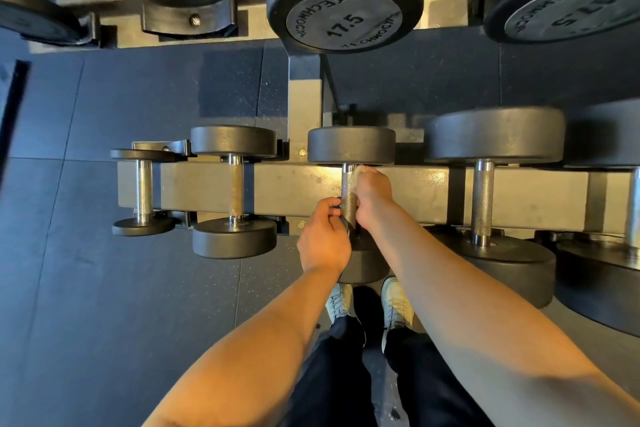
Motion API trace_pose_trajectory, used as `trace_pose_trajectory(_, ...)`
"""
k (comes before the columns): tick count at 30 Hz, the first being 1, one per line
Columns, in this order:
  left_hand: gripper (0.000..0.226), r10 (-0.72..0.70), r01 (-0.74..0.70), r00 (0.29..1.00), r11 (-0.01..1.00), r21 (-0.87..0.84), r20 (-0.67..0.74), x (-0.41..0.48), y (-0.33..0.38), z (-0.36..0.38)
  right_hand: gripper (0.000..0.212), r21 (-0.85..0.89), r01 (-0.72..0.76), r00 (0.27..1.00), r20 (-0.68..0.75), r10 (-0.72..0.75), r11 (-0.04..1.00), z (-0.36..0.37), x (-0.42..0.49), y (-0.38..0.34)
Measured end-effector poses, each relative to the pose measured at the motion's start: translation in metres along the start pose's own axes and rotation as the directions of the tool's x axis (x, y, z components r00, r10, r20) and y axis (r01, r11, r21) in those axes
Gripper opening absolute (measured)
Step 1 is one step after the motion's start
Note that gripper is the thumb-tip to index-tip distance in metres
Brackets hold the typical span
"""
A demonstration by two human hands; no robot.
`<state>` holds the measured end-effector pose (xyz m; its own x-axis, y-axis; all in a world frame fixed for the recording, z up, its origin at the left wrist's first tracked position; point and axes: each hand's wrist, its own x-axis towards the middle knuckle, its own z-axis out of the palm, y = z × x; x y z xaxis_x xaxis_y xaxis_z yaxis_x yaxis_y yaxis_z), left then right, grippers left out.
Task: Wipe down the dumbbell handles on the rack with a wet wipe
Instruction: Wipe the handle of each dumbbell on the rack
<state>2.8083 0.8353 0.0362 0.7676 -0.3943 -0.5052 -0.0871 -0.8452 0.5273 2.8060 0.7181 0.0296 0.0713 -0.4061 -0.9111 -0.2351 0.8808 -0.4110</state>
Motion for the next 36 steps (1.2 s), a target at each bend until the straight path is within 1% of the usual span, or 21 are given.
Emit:
trace_pose_trajectory(2,0.036,0.004,-0.004,1.000,1.000,-0.004,-0.004,0.001,-0.001,0.001,0.029,-0.006,-0.017,0.997,0.082,0.017,1.000,-0.008,0.001,0.003)
trace_pose_trajectory(4,0.035,0.010,-0.010,1.000,1.000,-0.008,-0.007,0.001,-0.001,0.001,0.039,-0.058,0.014,0.991,0.135,-0.006,0.998,-0.017,0.006,0.012)
trace_pose_trajectory(5,0.035,0.014,-0.014,1.000,1.000,-0.009,-0.006,0.001,-0.001,0.001,0.042,-0.100,0.032,0.988,0.152,-0.016,0.994,-0.019,0.010,0.017)
trace_pose_trajectory(7,0.035,0.018,-0.018,1.000,1.000,-0.002,-0.004,0.001,-0.001,0.001,0.041,-0.203,0.055,0.984,0.179,-0.018,0.978,-0.023,0.013,0.023)
trace_pose_trajectory(9,0.035,0.019,-0.019,1.000,1.000,0.005,-0.004,0.001,-0.002,0.001,0.037,-0.316,0.077,0.981,0.196,-0.015,0.946,-0.025,0.013,0.026)
trace_pose_trajectory(12,0.035,0.006,-0.006,1.000,1.000,-0.014,-0.010,0.002,-0.002,0.002,0.037,-0.446,0.124,0.975,0.223,-0.025,0.886,-0.028,0.014,0.027)
trace_pose_trajectory(14,0.035,-0.006,0.006,1.000,1.000,-0.030,-0.019,0.001,-0.002,0.002,0.036,-0.553,0.181,0.968,0.248,-0.047,0.813,-0.030,0.013,0.026)
trace_pose_trajectory(18,0.034,-0.021,0.019,0.999,0.997,-0.069,-0.031,0.003,-0.003,0.004,0.024,-0.763,0.259,0.951,0.307,-0.020,0.592,-0.040,0.012,0.032)
trace_pose_trajectory(20,0.034,-0.023,0.019,0.999,0.996,-0.088,-0.043,0.004,-0.005,0.004,0.024,-0.823,0.274,0.947,0.320,0.008,0.498,-0.043,0.012,0.033)
trace_pose_trajectory(22,0.033,-0.024,0.019,0.999,0.995,-0.099,-0.048,0.003,-0.005,0.005,0.025,-0.853,0.280,0.943,0.330,0.039,0.441,-0.044,0.009,0.031)
trace_pose_trajectory(24,0.034,-0.034,0.028,0.998,0.994,-0.109,-0.056,0.004,-0.006,0.005,0.022,-0.860,0.275,0.944,0.326,0.049,0.431,-0.046,0.006,0.032)
trace_pose_trajectory(27,0.034,-0.055,0.047,0.997,0.990,-0.133,-0.057,0.004,-0.005,0.005,0.018,-0.845,0.270,0.948,0.318,0.029,0.461,-0.051,0.004,0.035)
trace_pose_trajectory(30,0.034,-0.040,0.032,0.997,0.991,-0.128,-0.061,0.005,-0.007,0.006,0.006,-0.821,0.281,0.940,0.340,0.031,0.497,-0.057,0.002,0.039)
trace_pose_trajectory(31,0.034,-0.035,0.027,0.997,0.992,-0.122,-0.065,0.005,-0.008,0.006,0.007,-0.816,0.280,0.940,0.340,0.028,0.505,-0.055,0.001,0.041)
trace_pose_trajectory(35,0.034,-0.025,0.016,0.997,0.992,-0.122,-0.069,0.006,-0.009,0.006,0.033,-0.867,0.199,0.976,0.215,-0.018,0.458,-0.040,0.018,0.056)
trace_pose_trajectory(36,0.034,-0.024,0.015,0.997,0.992,-0.123,-0.070,0.005,-0.009,0.006,0.036,-0.873,0.189,0.979,0.202,-0.019,0.450,-0.036,0.023,0.058)
